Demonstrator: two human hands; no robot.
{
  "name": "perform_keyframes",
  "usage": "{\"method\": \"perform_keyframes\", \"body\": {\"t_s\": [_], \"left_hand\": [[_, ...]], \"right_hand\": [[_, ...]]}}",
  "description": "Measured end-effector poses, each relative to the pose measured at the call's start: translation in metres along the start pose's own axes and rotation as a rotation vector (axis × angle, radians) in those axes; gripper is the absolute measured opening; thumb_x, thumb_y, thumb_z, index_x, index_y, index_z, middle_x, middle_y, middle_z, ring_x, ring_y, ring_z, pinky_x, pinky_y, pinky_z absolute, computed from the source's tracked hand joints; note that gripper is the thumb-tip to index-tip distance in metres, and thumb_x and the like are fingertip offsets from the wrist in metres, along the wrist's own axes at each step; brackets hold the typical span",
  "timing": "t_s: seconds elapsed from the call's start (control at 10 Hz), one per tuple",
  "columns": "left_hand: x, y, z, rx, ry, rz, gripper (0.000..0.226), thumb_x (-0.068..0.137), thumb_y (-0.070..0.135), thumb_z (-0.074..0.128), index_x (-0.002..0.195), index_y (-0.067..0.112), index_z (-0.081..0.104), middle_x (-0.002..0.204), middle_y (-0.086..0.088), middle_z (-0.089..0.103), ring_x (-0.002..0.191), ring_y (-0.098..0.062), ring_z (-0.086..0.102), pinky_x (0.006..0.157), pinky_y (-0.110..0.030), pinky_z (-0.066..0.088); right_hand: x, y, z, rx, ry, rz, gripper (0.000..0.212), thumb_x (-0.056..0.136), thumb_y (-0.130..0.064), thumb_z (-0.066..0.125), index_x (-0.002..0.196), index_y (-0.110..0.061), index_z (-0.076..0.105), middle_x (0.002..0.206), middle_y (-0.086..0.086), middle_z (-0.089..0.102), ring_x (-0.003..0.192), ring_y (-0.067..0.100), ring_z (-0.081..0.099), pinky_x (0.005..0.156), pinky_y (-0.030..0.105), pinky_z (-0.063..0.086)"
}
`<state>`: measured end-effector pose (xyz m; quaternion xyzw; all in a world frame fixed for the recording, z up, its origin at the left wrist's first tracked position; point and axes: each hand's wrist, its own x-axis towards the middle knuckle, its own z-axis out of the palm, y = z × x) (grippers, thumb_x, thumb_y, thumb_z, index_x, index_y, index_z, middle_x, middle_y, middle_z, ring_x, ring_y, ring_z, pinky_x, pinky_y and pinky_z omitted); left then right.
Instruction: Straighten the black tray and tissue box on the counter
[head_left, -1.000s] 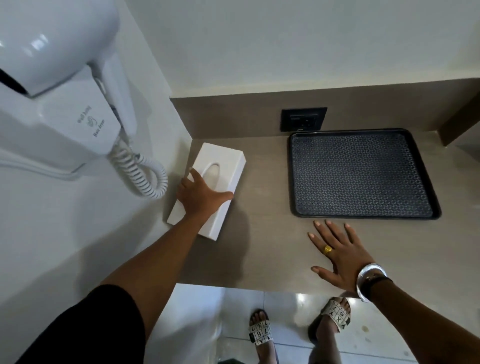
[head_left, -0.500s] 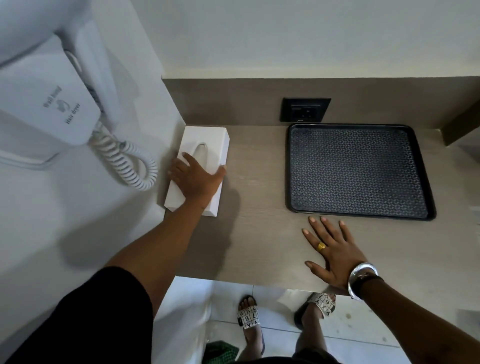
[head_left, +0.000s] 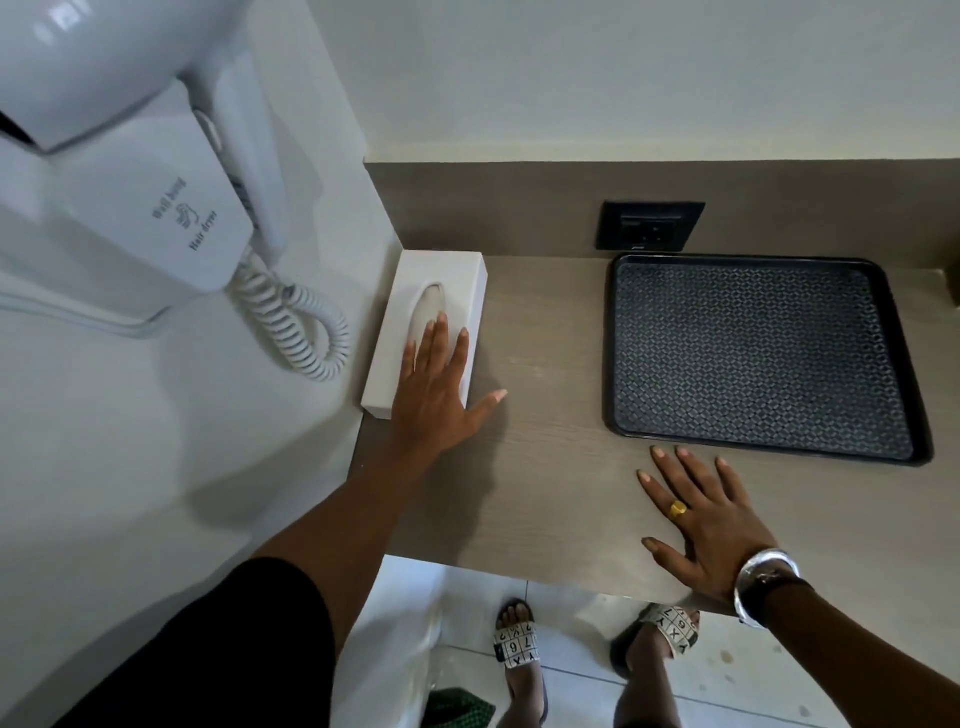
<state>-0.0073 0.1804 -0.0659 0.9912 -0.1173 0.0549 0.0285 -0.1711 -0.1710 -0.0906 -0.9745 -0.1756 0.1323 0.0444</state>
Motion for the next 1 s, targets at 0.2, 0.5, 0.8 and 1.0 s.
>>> {"method": "perform_keyframes", "body": {"t_s": [0.2, 0.5, 0.8, 1.0], "left_hand": [[0.023, -0.008, -0.004, -0.02, -0.031, -0.016, 0.101, 0.079, 0.084, 0.036, 0.155, 0.018, 0.024, 0.163, -0.013, 0.023, 0.152, -0.031, 0.02, 0.123, -0.051, 0.02], [0.036, -0.018, -0.006, -0.007, -0.059, 0.0, 0.102, 0.079, 0.083, 0.038, 0.156, 0.017, 0.021, 0.164, -0.015, 0.02, 0.152, -0.032, 0.019, 0.124, -0.052, 0.02], [0.036, -0.017, -0.013, 0.017, -0.102, 0.022, 0.102, 0.079, 0.081, 0.041, 0.154, 0.015, 0.023, 0.163, -0.018, 0.021, 0.151, -0.034, 0.021, 0.121, -0.054, 0.021], [0.033, 0.009, -0.043, -0.051, 0.006, 0.039, 0.108, 0.078, 0.08, 0.037, 0.153, 0.003, 0.027, 0.162, -0.023, 0.02, 0.152, -0.036, 0.018, 0.122, -0.055, 0.015]], "right_hand": [[0.0, -0.002, -0.003, -0.002, -0.008, 0.004, 0.079, 0.081, -0.066, 0.045, 0.149, -0.027, 0.033, 0.159, 0.006, 0.024, 0.146, 0.032, 0.022, 0.113, 0.062, 0.019], [0.0, -0.001, 0.0, -0.009, 0.005, 0.004, 0.08, 0.082, -0.066, 0.042, 0.15, -0.027, 0.031, 0.16, 0.006, 0.021, 0.146, 0.032, 0.02, 0.113, 0.062, 0.019], [-0.003, -0.006, -0.002, -0.027, -0.042, 0.026, 0.081, 0.083, -0.069, 0.039, 0.152, -0.029, 0.023, 0.162, 0.003, 0.016, 0.148, 0.029, 0.014, 0.114, 0.06, 0.016], [-0.011, -0.018, -0.023, 0.088, 0.008, 0.08, 0.075, 0.083, -0.065, 0.044, 0.147, -0.025, 0.039, 0.158, 0.006, 0.027, 0.144, 0.029, 0.028, 0.117, 0.054, 0.018]]}}
